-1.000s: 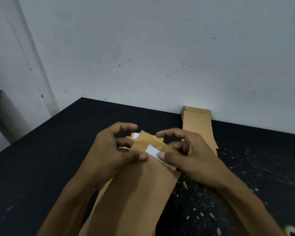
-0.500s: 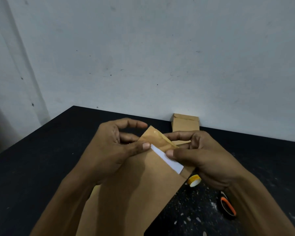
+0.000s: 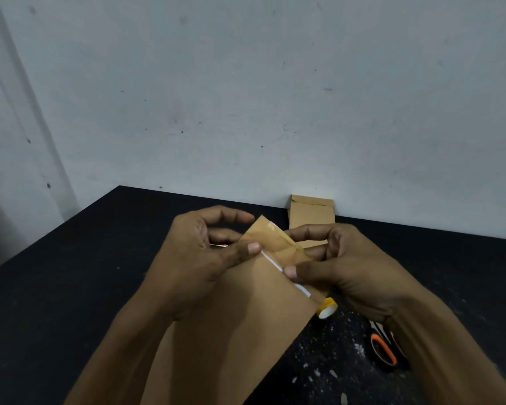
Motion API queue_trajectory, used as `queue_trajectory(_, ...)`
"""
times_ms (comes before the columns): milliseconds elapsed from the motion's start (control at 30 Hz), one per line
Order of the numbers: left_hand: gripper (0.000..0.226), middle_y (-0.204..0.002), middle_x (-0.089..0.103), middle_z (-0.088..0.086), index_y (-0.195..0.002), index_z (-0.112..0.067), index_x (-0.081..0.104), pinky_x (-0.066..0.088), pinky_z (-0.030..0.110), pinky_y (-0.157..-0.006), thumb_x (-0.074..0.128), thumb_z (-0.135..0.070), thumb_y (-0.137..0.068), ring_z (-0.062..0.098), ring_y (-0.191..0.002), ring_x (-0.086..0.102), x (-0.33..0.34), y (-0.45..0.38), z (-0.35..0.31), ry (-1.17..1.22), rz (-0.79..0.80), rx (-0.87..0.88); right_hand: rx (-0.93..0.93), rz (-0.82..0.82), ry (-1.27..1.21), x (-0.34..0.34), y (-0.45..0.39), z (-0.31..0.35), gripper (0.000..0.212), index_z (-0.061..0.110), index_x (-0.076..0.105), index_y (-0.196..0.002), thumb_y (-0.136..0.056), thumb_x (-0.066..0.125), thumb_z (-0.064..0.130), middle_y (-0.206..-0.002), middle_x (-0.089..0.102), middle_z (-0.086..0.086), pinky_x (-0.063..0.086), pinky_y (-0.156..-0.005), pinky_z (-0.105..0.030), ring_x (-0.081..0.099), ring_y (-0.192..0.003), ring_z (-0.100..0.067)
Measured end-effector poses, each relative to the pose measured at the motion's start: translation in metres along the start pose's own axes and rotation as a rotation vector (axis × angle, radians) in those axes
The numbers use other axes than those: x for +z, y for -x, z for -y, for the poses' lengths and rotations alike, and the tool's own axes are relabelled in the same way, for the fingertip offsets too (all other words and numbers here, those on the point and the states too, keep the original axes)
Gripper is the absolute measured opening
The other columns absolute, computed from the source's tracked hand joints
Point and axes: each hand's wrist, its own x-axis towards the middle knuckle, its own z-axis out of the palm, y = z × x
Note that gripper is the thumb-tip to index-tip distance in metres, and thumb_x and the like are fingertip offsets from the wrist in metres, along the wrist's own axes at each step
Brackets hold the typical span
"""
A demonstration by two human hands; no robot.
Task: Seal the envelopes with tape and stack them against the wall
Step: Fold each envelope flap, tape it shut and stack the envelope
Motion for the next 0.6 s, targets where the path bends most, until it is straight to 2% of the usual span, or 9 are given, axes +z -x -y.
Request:
queue_trajectory(67, 0.039, -0.085, 0.078, 0.006, -0.107, -0.015, 0.069, 0.060, 0.031, -0.074, 0.077, -0.020, -0.069, 0.019, -0.081, 0.075, 0.003, -0.002, 0.003, 0.075, -0.054, 0.005, 0.000, -0.030, -0.068, -0.002, 0.001, -0.002, 0.036, 0.011, 0.071, -0.106, -0.071, 0.079, 0.009, -0.097, 0.074, -0.026, 0.054, -0.076, -0.042, 0.068, -0.079, -0.031)
queue_trajectory(133, 0.038, -0.085, 0.077, 0.009, -0.104, -0.013, 0.070, 0.060, 0.028, -0.071, 0.076, -0.018, -0.067, 0.020, -0.080, 0.075, 0.006, -0.004, 0.005, 0.176, -0.113, 0.005, -0.018, -0.063, -0.131, -0.004, 0.004, -0.006, 0.042, 0.009, 0.070, -0.107, -0.067, 0.076, 0.018, -0.098, 0.075, -0.021, 0.058, -0.067, -0.039, 0.070, -0.081, -0.027)
queue_trajectory(200, 0.038, -0.086, 0.077, 0.012, -0.104, -0.010, 0.070, 0.060, 0.028, -0.069, 0.075, -0.015, -0.066, 0.023, -0.079, 0.075, 0.010, -0.006, 0.006, 0.251, -0.135, -0.005, -0.070, -0.088, -0.131, -0.005, 0.007, -0.011, 0.041, 0.007, 0.069, -0.109, -0.069, 0.074, 0.016, -0.094, 0.075, -0.019, 0.059, -0.061, -0.039, 0.072, -0.079, -0.028)
queue_trajectory(300, 0.032, -0.088, 0.076, 0.014, -0.104, -0.008, 0.069, 0.060, 0.027, -0.066, 0.073, -0.005, -0.072, 0.024, -0.078, 0.074, 0.016, -0.007, 0.007, 0.309, -0.112, -0.040, -0.110, -0.151, -0.133, -0.008, 0.011, -0.020, 0.033, 0.009, 0.073, -0.105, -0.072, 0.072, 0.013, -0.088, 0.074, -0.025, 0.057, -0.068, -0.043, 0.071, -0.076, -0.034)
queue_trajectory(433, 0.026, -0.089, 0.076, 0.012, -0.103, -0.009, 0.072, 0.056, 0.025, -0.056, 0.066, 0.006, -0.083, 0.021, -0.074, 0.072, 0.022, -0.007, 0.012, 0.259, -0.015, -0.079, -0.120, -0.197, -0.148, -0.014, 0.018, -0.030, 0.021, 0.010, 0.076, -0.100, -0.083, 0.069, 0.001, -0.080, 0.070, -0.029, 0.053, -0.054, -0.034, 0.066, -0.067, -0.029)
queue_trajectory(467, 0.023, -0.086, 0.075, 0.010, -0.098, -0.009, 0.074, 0.053, 0.023, -0.054, 0.065, 0.005, -0.083, 0.017, -0.071, 0.069, 0.023, -0.006, 0.012, 0.247, 0.015, -0.074, -0.134, -0.202, -0.147, -0.015, 0.020, -0.033, 0.020, 0.011, 0.078, -0.097, -0.083, 0.068, 0.000, -0.083, 0.070, -0.030, 0.052, -0.054, -0.033, 0.065, -0.069, -0.028)
queue_trajectory(533, 0.017, -0.082, 0.072, 0.008, -0.085, -0.010, 0.077, 0.049, 0.019, -0.052, 0.065, 0.001, -0.081, 0.010, -0.067, 0.065, 0.027, -0.004, 0.013, 0.234, 0.068, -0.067, -0.169, -0.201, -0.162, -0.019, 0.025, -0.037, 0.020, 0.012, 0.081, -0.089, -0.075, 0.069, 0.003, -0.086, 0.074, -0.021, 0.054, -0.058, -0.025, 0.067, -0.073, -0.020)
queue_trajectory(600, 0.025, -0.081, 0.072, 0.010, -0.075, -0.010, 0.078, 0.049, 0.019, -0.053, 0.060, 0.003, -0.086, 0.010, -0.067, 0.064, 0.031, -0.003, 0.014, 0.240, 0.107, -0.083, -0.187, -0.202, -0.188, -0.025, 0.031, -0.042, 0.022, 0.009, 0.082, -0.082, -0.067, 0.067, 0.006, -0.089, 0.077, -0.013, 0.056, -0.067, -0.019, 0.070, -0.080, -0.014)
